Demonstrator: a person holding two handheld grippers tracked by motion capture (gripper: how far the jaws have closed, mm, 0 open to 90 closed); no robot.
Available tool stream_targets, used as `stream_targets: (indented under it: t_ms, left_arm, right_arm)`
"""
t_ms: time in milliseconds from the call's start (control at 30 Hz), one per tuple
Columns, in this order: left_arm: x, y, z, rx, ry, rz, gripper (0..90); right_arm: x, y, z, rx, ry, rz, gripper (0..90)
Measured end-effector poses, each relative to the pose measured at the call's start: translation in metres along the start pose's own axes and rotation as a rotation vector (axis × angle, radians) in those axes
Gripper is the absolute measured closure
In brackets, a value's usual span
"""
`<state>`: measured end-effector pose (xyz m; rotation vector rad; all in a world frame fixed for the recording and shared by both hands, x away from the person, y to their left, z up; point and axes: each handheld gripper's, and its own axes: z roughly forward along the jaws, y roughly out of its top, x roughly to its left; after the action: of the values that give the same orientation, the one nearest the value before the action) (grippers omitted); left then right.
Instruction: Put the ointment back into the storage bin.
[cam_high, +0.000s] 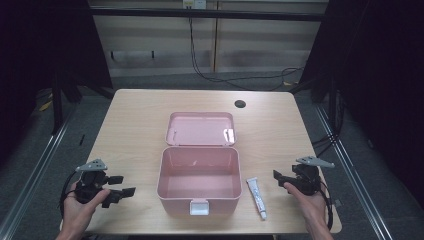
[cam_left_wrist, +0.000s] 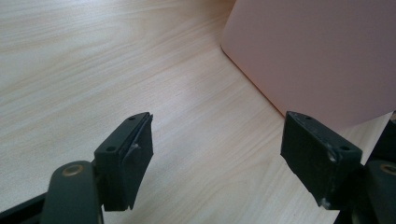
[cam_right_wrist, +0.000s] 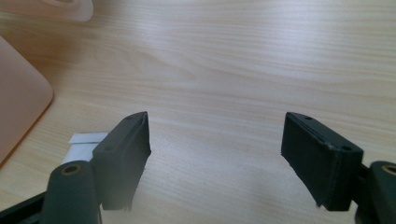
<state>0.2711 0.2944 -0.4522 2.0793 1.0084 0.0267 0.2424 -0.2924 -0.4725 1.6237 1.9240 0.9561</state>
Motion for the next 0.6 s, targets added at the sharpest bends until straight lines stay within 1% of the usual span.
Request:
stream_targets:
  t_ms: [33,67,100,167,233,267,300,333,400,467,533,567,600]
  left_arm:
    - [0.0,0.0,0.0,-0.001,-0.002,0.0,25.0]
    - [0.0,0.0,0.0,-0.002,-0.003,-0.001,25.0]
    - [0.0,0.0,0.0,-0.002,-0.003,-0.001,24.9]
    - [0.0,0.0,0.0,-0.002,-0.005,0.0,24.8]
    - [0.001,0.0,-0.001,-0.004,-0.009,-0.001,24.7]
    - [0.001,0.0,-0.001,-0.003,-0.008,-0.003,24.5]
    - [0.001,0.0,-0.001,-0.003,-0.008,-0.003,24.4]
    - [0.001,0.0,-0.001,-0.004,-0.008,-0.002,24.4]
    - [0.0,0.0,0.0,0.0,-0.008,-0.002,24.4]
    - [0.0,-0.001,0.0,0.004,-0.004,-0.002,24.4]
    - [0.0,-0.001,-0.001,0.001,-0.004,-0.003,24.4]
    - [0.0,-0.001,-0.001,0.001,-0.004,-0.003,24.4]
    - [0.0,-0.001,-0.001,0.002,-0.003,-0.002,24.4]
  right_arm:
    - [0.0,0.001,-0.001,0.012,-0.004,0.008,22.0]
    - [-0.001,0.001,-0.002,0.028,-0.016,0.004,19.6]
    - [-0.001,0.002,-0.002,0.037,-0.025,-0.003,19.4]
    - [-0.001,0.004,-0.006,0.028,-0.027,-0.008,20.9]
    - [0.0,0.006,-0.008,0.036,-0.022,-0.022,23.4]
    - [0.0,0.007,-0.008,0.045,0.01,-0.016,24.0]
    - [0.001,0.007,-0.008,0.056,0.026,-0.011,25.6]
    - [0.002,0.009,-0.009,0.076,0.038,-0.016,27.0]
    - [0.004,0.01,-0.01,0.086,0.037,-0.039,27.0]
    - [0.005,0.011,-0.011,0.099,0.062,-0.046,28.6]
    - [0.007,0.012,-0.012,0.111,0.08,-0.041,30.0]
    - [0.007,0.012,-0.012,0.119,0.098,-0.046,31.4]
    - [0.008,0.013,-0.013,0.129,0.108,-0.031,34.0]
